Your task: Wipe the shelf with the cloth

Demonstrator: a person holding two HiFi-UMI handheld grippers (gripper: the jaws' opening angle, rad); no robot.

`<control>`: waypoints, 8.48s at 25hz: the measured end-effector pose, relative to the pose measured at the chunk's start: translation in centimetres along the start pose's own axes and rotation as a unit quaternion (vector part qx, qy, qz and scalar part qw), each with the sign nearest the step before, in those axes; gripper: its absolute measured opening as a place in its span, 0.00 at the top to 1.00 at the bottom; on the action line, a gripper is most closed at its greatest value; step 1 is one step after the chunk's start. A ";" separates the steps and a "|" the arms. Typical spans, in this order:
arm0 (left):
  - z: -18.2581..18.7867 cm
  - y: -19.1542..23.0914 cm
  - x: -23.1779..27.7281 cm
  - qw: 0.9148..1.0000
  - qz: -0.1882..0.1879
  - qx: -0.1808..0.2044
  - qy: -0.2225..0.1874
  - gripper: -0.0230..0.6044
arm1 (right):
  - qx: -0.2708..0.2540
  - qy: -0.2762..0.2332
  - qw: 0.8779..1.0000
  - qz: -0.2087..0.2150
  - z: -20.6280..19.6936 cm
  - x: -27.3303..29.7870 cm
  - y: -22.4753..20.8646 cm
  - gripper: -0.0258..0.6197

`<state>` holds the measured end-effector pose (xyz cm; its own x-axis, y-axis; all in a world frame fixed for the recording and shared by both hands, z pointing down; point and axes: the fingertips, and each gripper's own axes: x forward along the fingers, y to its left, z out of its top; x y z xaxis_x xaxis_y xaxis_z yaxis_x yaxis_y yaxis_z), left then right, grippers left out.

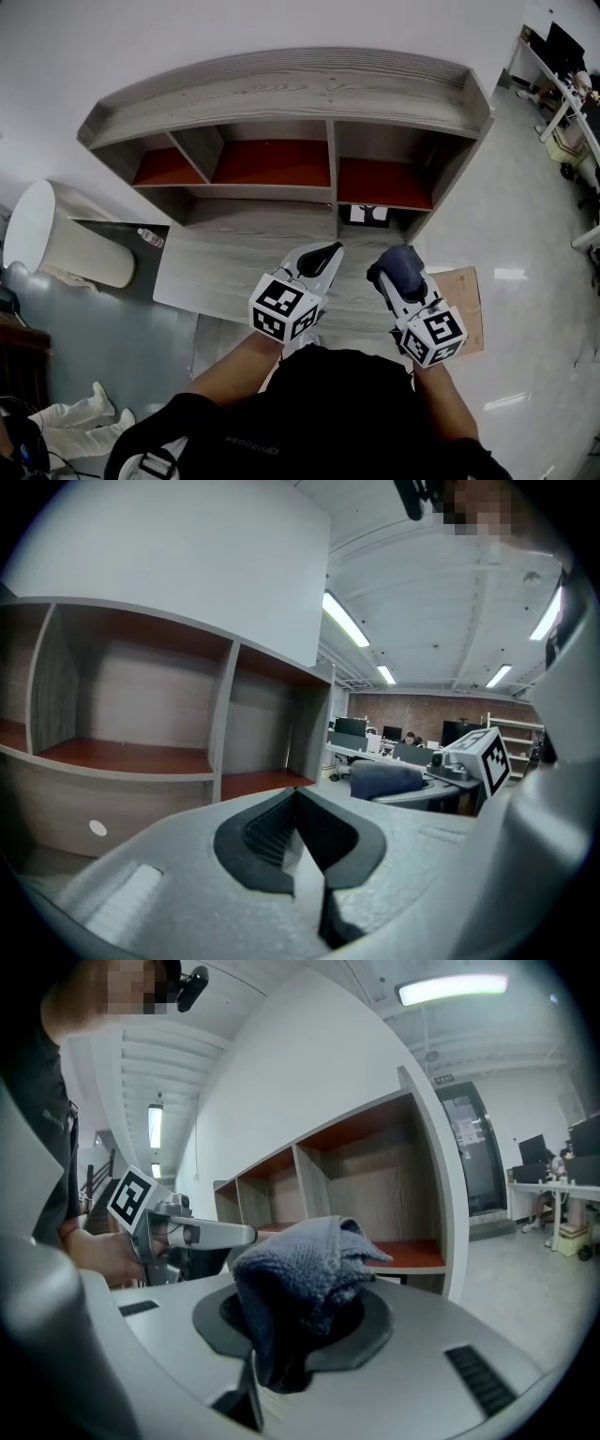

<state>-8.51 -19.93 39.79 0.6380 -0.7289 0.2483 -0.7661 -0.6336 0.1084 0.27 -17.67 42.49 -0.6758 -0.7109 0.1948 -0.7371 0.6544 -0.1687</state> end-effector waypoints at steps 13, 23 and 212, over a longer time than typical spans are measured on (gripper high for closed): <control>0.0 5.1 -2.0 0.998 -0.056 0.020 0.012 0.95 | -0.003 -0.021 0.997 -0.080 1.9 4.9 1.1 0.80; -0.5 6.5 -2.2 0.998 -0.056 0.017 0.017 0.95 | -0.060 -0.040 0.993 -0.099 5.8 7.1 0.0 0.80; -1.4 5.5 -0.6 0.998 0.046 -0.027 0.015 0.95 | -0.084 0.007 0.979 -0.187 8.7 17.4 -19.6 0.80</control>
<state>-13.25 -22.59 41.53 0.5627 -0.7746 0.2888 -0.8249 -0.5489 0.1350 2.91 -45.08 40.76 -0.3583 -0.9060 0.2253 -0.9203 0.3834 0.0778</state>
